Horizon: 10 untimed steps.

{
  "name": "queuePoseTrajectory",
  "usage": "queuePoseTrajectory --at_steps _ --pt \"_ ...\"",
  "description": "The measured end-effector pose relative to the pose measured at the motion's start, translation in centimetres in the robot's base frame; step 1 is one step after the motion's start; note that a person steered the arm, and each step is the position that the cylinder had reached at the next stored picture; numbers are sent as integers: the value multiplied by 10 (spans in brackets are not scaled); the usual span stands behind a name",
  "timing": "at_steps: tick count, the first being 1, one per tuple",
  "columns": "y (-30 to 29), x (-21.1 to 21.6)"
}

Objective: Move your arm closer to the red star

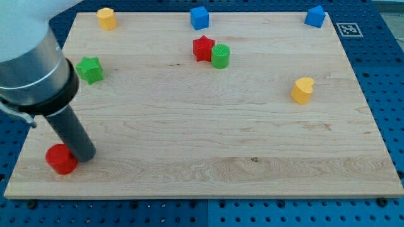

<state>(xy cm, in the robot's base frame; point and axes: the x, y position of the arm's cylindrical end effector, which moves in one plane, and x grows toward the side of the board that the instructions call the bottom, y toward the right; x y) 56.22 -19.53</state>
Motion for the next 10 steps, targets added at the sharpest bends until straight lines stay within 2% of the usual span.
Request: queuePoseTrajectory --at_steps 1,2,3,4,5,6,10 --pt "37 -3" --pt "112 -23" --pt "148 -65" --pt "149 -103" --pt "149 -103" --pt "151 -125" --pt "137 -266"
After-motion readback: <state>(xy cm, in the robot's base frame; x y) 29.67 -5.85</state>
